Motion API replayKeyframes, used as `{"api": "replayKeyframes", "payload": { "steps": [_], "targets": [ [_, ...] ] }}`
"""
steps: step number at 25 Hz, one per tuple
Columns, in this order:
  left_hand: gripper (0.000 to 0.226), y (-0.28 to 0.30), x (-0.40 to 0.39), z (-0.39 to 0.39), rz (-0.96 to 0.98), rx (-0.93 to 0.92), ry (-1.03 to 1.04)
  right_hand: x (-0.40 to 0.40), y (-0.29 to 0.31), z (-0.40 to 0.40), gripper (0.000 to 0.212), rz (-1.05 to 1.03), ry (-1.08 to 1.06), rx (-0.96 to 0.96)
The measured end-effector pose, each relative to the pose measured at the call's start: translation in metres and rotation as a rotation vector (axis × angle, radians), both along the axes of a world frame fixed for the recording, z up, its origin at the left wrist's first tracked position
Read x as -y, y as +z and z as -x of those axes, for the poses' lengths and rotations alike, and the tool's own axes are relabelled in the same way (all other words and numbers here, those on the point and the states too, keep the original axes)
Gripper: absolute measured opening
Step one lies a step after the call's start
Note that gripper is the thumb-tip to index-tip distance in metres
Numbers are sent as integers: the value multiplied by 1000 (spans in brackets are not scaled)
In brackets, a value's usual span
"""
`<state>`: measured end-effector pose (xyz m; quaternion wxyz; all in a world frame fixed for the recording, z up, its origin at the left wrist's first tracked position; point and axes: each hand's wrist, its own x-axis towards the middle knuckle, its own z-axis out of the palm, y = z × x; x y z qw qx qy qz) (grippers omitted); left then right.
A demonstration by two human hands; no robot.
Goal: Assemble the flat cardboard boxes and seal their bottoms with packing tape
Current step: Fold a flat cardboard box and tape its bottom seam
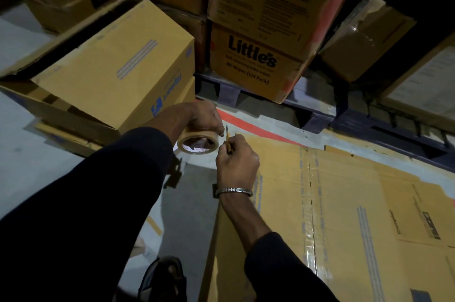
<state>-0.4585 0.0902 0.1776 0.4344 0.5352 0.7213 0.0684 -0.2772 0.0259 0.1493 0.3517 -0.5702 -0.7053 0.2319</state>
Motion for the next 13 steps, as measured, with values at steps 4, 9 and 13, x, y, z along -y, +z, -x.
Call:
{"api": "replayKeyframes", "payload": {
  "steps": [4,9,13],
  "targets": [
    [21,-2,-1,-2,7,-25,-17,11,4,-2,5,47,-3,25],
    [9,-5,2,6,-21,-81,39,34,4,-17,10,46,21,72],
    [7,-2,16,21,-39,-11,98,40,21,-36,13,75,-63,-152]
  ]
}}
